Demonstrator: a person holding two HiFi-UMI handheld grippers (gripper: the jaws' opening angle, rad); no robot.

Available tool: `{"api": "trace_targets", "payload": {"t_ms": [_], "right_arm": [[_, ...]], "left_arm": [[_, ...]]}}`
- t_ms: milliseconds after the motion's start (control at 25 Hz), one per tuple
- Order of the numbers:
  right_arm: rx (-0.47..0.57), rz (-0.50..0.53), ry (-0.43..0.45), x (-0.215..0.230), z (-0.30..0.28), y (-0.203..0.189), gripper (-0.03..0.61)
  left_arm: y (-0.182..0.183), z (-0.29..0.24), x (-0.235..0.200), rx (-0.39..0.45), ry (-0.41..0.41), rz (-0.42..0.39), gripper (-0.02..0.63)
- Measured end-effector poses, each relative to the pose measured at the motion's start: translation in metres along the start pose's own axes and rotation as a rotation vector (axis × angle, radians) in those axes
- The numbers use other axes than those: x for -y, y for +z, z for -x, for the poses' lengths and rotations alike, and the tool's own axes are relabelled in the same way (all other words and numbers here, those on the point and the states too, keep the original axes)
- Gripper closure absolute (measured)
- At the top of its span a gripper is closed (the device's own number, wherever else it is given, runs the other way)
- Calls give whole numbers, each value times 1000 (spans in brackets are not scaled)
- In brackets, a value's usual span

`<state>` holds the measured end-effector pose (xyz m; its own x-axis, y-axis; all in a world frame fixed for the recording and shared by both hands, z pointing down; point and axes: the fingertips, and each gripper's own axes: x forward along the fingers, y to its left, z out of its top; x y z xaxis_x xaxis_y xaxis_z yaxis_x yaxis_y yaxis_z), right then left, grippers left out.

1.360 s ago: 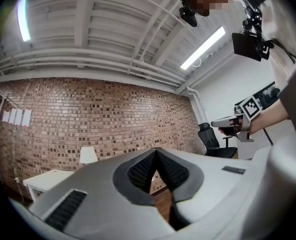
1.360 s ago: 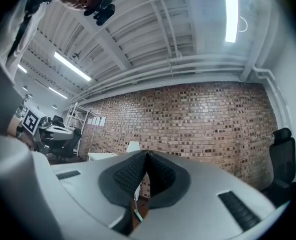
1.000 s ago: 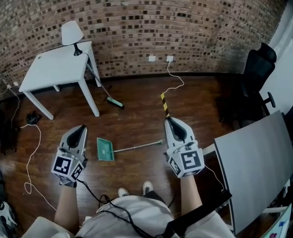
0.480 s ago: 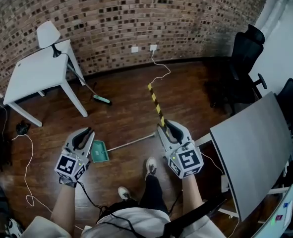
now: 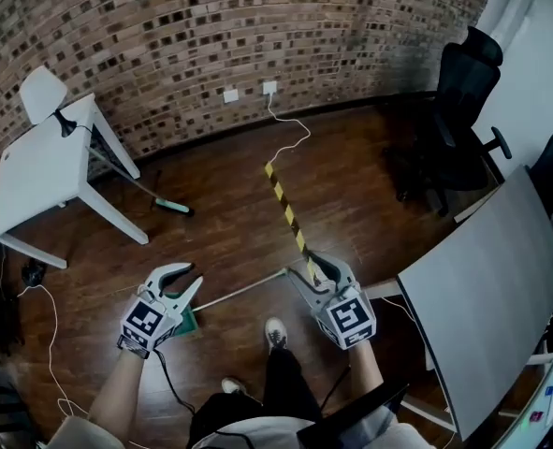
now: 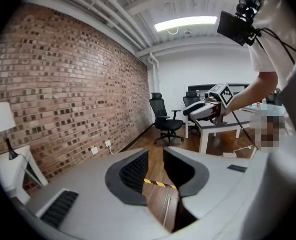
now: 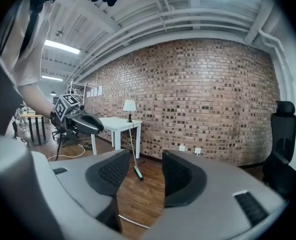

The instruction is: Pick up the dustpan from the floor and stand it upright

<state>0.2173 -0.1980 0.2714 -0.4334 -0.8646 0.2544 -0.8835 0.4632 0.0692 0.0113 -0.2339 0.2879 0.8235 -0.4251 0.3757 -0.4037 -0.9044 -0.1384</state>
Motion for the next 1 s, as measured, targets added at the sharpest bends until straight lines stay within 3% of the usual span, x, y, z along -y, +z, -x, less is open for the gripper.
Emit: {"api": "trace_targets", "payload": {"t_ms": [200, 360, 480, 1000], "right_arm": [[-61, -44, -46, 50, -39, -101, 367], [-90, -94, -86, 75, -70, -189, 367], [-116, -122, -82, 72, -83, -255, 367], [-133, -55, -55, 64, -158, -523, 367]], "left_arm": [[-89, -88, -2, -78, -80, 25, 511], [-164, -146, -4, -94, -82, 103, 506], [-221, -178, 11, -124, -119, 117, 506], [-482, -289, 51, -254, -221, 65, 492]]}}
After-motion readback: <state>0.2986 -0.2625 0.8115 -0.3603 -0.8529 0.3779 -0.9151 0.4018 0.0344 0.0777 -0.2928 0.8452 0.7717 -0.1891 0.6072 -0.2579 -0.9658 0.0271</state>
